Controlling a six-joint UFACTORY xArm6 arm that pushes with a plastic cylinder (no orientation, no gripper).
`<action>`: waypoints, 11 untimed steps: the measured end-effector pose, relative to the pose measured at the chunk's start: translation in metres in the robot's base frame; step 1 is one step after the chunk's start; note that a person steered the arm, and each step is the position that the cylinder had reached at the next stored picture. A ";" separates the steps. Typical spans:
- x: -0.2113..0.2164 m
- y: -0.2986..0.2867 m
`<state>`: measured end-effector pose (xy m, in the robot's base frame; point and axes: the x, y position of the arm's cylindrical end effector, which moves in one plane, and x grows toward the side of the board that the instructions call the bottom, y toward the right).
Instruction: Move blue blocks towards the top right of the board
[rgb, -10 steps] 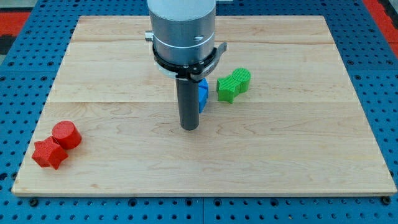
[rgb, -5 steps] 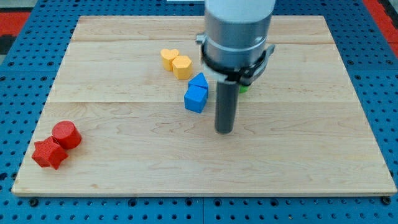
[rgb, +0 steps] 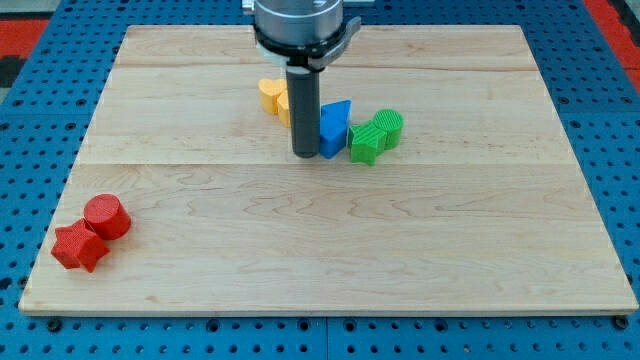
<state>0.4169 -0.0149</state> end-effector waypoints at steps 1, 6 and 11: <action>-0.023 0.020; -0.093 0.117; -0.100 0.133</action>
<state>0.3168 0.1185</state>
